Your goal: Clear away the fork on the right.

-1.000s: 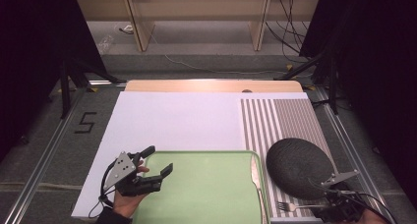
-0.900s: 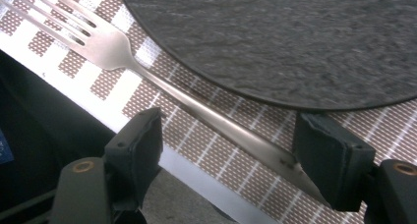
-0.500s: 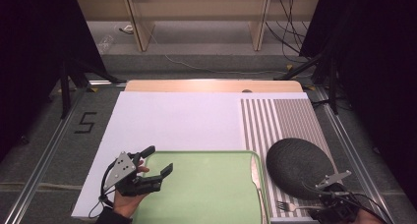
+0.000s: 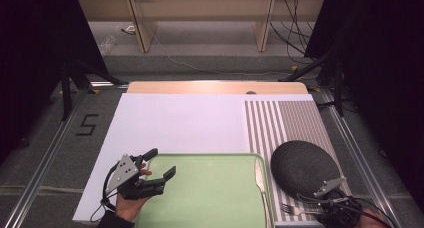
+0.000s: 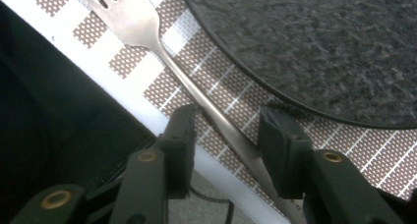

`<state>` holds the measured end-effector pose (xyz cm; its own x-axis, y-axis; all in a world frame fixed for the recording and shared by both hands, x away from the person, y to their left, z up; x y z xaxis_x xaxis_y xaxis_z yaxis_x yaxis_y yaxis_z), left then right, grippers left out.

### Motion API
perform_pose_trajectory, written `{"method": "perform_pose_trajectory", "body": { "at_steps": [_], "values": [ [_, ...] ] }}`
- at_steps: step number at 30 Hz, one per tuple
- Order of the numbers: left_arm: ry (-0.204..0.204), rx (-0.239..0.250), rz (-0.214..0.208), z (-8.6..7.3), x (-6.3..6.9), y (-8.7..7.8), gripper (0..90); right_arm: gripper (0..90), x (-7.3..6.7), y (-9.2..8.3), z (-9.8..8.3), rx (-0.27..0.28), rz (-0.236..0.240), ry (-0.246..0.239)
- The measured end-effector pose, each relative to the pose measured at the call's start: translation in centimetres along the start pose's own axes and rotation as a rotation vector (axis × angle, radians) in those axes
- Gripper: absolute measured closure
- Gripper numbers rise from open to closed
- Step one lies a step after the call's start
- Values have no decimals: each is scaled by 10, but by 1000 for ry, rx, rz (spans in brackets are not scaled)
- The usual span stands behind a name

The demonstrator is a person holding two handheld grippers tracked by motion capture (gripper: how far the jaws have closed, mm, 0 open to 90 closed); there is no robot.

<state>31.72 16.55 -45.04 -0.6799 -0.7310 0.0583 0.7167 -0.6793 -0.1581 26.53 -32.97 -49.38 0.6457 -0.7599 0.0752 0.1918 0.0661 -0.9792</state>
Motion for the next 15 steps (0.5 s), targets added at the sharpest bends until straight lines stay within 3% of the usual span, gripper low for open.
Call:
{"method": "perform_pose_trajectory", "body": {
  "at_steps": [5,15],
  "values": [
    [0,0,-1,0,0,0,175,650,-3,0,4,-37,-7,-32],
    [-1,-2,-2,0,0,0,175,725,-7,0,6,-61,-8,-82]
  ]
}}
Point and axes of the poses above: each handheld gripper's, and its own axes: y roughly forward along the jaws, z roughly out of its top, x roughly to its right, the point moved 4 cm from there along y, roughly forward along the jaws, and after that the axes turned 1 degree about y, right-handed, at the moved point
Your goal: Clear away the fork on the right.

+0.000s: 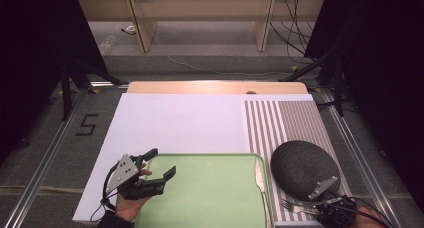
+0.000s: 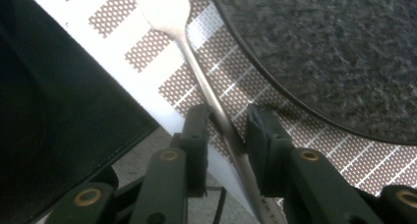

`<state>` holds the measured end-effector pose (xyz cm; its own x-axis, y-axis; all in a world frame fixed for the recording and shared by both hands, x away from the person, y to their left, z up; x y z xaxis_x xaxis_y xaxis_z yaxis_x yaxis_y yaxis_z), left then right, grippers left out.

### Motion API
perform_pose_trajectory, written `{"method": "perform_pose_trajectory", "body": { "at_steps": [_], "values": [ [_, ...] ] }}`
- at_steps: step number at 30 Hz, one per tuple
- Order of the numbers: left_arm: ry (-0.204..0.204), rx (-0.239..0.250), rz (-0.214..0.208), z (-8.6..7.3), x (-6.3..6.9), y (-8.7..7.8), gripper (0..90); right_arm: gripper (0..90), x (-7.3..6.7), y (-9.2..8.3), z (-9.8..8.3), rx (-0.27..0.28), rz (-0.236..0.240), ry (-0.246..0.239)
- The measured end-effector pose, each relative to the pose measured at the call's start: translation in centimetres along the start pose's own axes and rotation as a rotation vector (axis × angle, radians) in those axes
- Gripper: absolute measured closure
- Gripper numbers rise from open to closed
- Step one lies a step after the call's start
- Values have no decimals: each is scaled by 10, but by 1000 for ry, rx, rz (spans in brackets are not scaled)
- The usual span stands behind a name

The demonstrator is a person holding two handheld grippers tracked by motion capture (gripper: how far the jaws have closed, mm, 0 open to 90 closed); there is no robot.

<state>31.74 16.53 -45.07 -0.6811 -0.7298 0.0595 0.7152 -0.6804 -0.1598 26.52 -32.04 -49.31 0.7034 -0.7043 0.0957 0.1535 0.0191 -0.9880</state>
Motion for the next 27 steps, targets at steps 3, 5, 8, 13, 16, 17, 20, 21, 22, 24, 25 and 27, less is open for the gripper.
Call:
{"method": "perform_pose_trajectory", "body": {
  "at_steps": [3,5,8,13,16,17,20,21,22,24,25,27],
  "values": [
    [2,0,0,0,0,0,176,747,-2,0,2,-15,-10,-30],
    [1,1,0,0,0,0,176,756,-4,0,3,-26,-18,-45],
    [0,0,0,0,0,0,176,791,-6,0,5,-42,-22,-76],
    [1,0,0,0,0,0,176,811,-8,0,6,-57,-31,-128],
    [3,0,0,0,1,0,176,828,-10,0,7,-69,-37,-167],
    [3,0,-1,0,1,0,176,831,-11,0,7,-70,-40,-174],
    [1,-1,-1,0,0,0,176,839,-11,0,7,-70,-41,-195],
    [0,0,-1,0,0,0,176,841,-11,0,7,-66,-40,-197],
    [-1,1,-1,0,0,0,176,841,-11,0,7,-74,-44,-208],
    [3,-1,-2,0,1,0,177,843,-12,-1,7,-65,-51,-215],
    [4,-1,-2,0,1,0,176,843,-12,-2,7,-61,-53,-213],
    [4,-1,-1,0,1,0,176,844,-13,-4,7,-43,-38,-226]
  ]
}}
Point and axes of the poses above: each handheld gripper's, and its own axes: y roughly forward along the jaws, z roughly out of its top, x roughly to its right, the point moved 4 cm from there along y, roughly forward along the jaws, and after that the axes turned 1 degree about y, right-handed, at the moved point
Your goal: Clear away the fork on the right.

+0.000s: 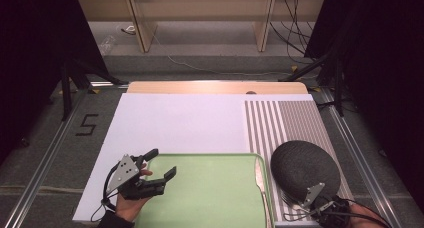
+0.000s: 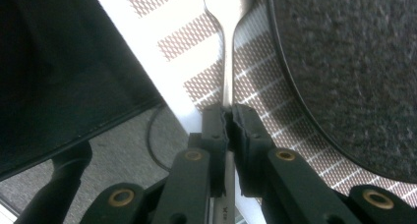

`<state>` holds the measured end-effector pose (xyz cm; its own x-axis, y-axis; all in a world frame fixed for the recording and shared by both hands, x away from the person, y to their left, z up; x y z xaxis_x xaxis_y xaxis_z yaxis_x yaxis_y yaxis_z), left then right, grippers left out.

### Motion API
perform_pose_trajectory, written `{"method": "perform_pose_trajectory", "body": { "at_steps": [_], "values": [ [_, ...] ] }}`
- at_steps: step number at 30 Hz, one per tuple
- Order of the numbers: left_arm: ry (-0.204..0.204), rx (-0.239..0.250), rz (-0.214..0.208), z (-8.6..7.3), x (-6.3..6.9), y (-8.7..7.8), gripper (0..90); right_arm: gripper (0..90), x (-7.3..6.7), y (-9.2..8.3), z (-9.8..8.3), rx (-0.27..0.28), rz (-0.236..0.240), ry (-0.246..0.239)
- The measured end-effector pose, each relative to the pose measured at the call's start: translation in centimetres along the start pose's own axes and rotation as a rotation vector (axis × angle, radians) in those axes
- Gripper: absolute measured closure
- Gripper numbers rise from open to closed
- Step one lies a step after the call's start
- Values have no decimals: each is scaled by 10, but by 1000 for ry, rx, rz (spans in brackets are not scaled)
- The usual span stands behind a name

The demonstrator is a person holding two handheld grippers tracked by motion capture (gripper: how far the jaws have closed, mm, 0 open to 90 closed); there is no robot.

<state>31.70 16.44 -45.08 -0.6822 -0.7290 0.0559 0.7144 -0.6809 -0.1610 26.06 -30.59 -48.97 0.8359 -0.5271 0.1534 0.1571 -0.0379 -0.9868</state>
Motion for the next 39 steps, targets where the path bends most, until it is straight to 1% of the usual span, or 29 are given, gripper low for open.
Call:
{"method": "perform_pose_trajectory", "body": {
  "at_steps": [1,2,3,6,7,8,9,10,11,12,13,14,15,17,22,24,26,29,31,34,39],
  "values": [
    [-2,1,1,0,-1,0,176,844,-2,-2,1,25,14,6],
    [-4,1,1,0,-1,0,176,844,-4,-4,3,44,28,3],
    [-5,1,1,0,-1,0,176,844,-5,-6,5,63,31,0],
    [1,2,0,0,0,0,176,844,-10,-14,14,156,78,-13],
    [0,2,-1,0,0,0,176,844,-11,-17,16,181,92,3],
    [0,1,-1,0,0,0,176,844,-12,-19,19,222,116,11],
    [-1,0,0,0,0,0,176,844,-12,-22,21,249,135,20],
    [-1,1,1,0,0,0,176,844,-12,-24,23,280,164,38],
    [-4,3,1,0,-1,0,176,844,-12,-25,25,299,177,53],
    [-5,3,1,0,-1,0,176,844,-11,-26,27,326,201,72],
    [-2,1,1,0,0,0,176,844,-11,-26,28,335,213,84],
    [-1,0,-1,0,0,0,176,844,-11,-26,31,358,222,79],
    [-1,0,0,0,0,0,176,845,-10,-27,32,370,227,90],
    [-3,1,0,0,0,0,176,845,-9,-28,35,407,266,114],
    [-3,1,0,0,0,0,176,845,-9,-31,48,494,324,143],
    [0,-2,0,0,0,0,176,845,-10,-33,53,524,347,143],
    [-3,2,1,0,0,0,176,845,-11,-34,59,550,365,157],
    [-2,1,1,0,-1,0,176,845,-11,-35,65,566,379,165],
    [-4,2,1,0,-1,0,176,844,-11,-35,69,577,398,175],
    [-3,1,1,0,0,0,176,844,-11,-35,73,583,401,177],
    [-4,2,1,0,-1,0,176,844,-13,-36,79,605,425,186]
  ]
}}
Point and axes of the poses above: each handheld gripper's, and its own axes: y roughly forward along the jaws, z roughly out of its top, x roughly to its right, the point moved 4 cm from there along y, roughly forward along the jaws, and after that the axes turned 1 degree about y, right-handed, at the moved point
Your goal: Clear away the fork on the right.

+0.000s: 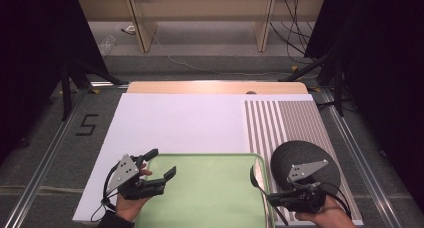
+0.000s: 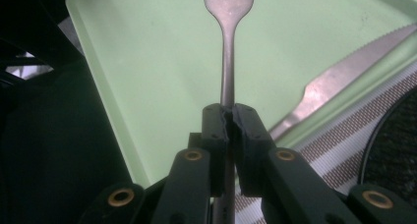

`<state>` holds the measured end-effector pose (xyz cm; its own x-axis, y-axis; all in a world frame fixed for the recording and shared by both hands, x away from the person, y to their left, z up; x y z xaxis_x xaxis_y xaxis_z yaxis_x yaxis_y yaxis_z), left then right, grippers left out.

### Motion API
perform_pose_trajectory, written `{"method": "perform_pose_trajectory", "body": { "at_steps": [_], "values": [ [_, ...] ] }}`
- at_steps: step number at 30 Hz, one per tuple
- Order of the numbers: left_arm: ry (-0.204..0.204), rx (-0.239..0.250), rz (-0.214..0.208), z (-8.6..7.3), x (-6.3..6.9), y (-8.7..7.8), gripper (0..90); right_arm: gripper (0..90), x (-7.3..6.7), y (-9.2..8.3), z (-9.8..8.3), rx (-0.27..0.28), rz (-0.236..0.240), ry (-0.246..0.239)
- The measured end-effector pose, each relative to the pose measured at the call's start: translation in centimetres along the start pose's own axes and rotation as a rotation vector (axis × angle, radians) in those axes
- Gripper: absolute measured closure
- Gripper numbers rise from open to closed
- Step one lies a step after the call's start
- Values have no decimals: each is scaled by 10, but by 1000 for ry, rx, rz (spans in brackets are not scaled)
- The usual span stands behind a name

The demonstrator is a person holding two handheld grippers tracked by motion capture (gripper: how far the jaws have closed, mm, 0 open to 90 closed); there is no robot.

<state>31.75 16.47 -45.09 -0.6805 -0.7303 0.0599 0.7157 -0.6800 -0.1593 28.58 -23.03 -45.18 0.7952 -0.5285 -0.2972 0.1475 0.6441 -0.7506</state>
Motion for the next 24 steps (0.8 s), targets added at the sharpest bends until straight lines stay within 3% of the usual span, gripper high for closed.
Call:
{"method": "perform_pose_trajectory", "body": {
  "at_steps": [6,11,24],
  "values": [
    [-1,2,-1,0,0,0,176,845,-3,2,12,65,-1,12],
    [1,2,-1,0,0,0,176,844,-8,8,22,88,24,11],
    [2,3,-1,1,0,-1,176,844,-17,32,35,36,64,27]
  ]
}}
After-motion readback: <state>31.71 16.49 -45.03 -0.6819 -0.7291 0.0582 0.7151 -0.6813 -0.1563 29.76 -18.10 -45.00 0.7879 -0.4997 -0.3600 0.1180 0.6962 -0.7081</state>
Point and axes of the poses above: each handheld gripper's, and its own axes: y roughly forward along the jaws, z roughly out of its top, x roughly to its right, the point moved 4 cm from there along y, roughly forward along the jaws, and after that the axes turned 1 degree about y, right-handed, at the moved point
